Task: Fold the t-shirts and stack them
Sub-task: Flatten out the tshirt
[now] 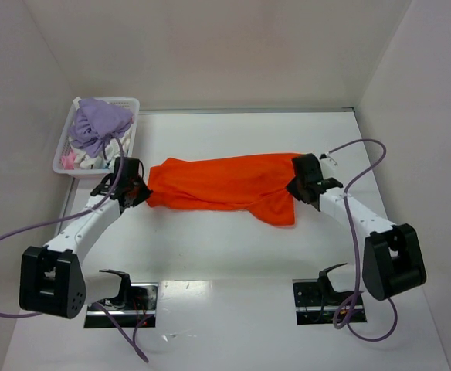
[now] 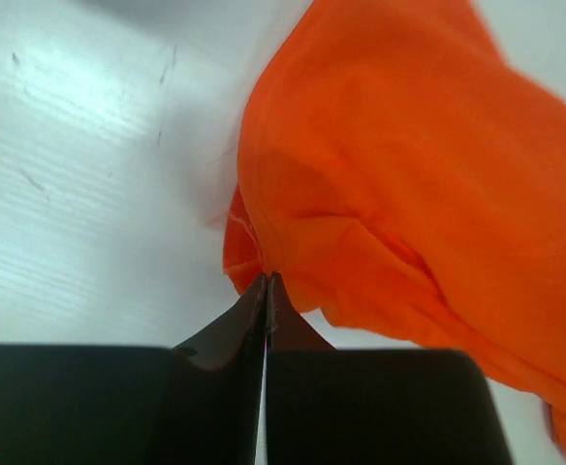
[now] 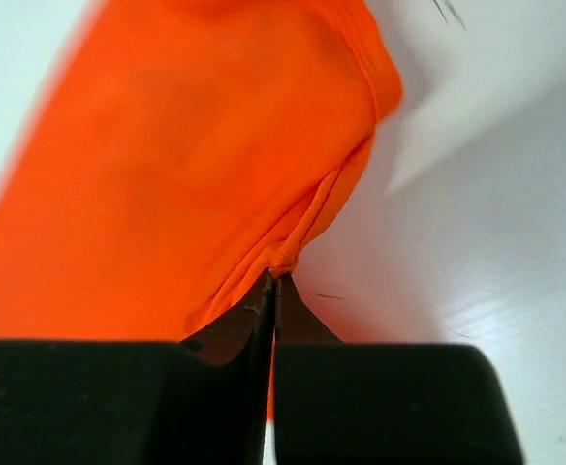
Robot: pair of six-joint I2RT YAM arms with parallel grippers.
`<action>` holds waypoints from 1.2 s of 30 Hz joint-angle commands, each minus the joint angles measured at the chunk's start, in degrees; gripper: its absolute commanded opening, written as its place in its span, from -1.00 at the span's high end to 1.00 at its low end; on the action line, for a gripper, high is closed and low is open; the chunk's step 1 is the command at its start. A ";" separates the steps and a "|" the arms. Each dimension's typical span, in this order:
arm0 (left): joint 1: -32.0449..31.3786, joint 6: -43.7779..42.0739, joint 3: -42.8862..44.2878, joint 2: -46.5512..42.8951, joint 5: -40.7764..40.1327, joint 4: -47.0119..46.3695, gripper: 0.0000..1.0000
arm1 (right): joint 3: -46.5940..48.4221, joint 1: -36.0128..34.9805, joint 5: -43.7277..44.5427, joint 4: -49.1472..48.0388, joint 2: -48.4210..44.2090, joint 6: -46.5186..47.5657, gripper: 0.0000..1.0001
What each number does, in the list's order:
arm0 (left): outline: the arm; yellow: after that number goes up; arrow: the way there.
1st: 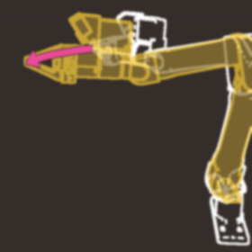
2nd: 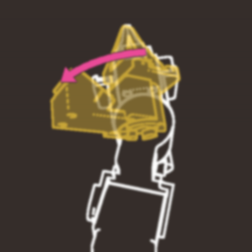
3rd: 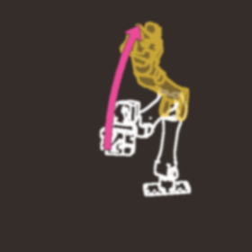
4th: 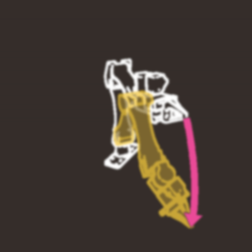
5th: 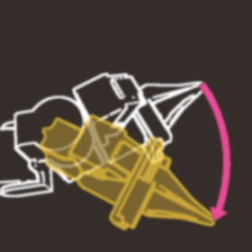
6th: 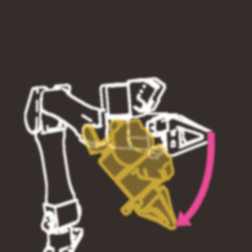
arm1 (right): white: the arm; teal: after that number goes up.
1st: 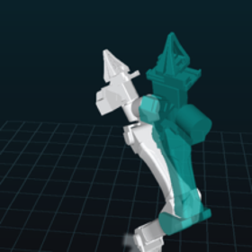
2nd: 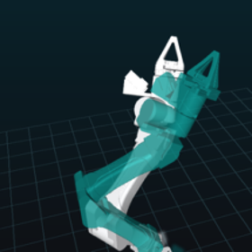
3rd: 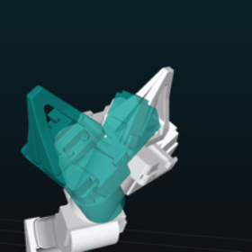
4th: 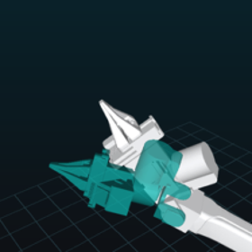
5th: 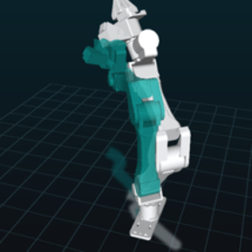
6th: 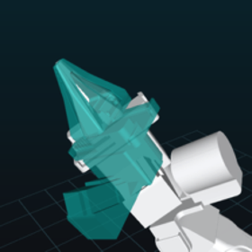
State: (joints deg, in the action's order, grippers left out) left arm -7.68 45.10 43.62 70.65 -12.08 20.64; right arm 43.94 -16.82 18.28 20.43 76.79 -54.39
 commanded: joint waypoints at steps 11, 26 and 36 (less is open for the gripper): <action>0.30 -10.20 19.92 -14.03 -3.66 6.07 1.00 | 15.55 0.38 3.16 4.45 -16.67 9.65 1.00; 0.83 -16.71 36.97 -27.31 -5.49 11.35 1.00 | 39.45 0.38 2.46 11.65 -28.63 18.00 1.00; 0.83 -18.47 47.86 -29.60 -5.50 11.35 1.00 | 54.13 0.38 1.32 14.56 -29.77 21.26 1.00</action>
State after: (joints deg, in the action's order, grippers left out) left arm -7.38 28.82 88.86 41.65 -15.75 32.60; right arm 94.54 -16.84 18.17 33.10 47.59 -35.68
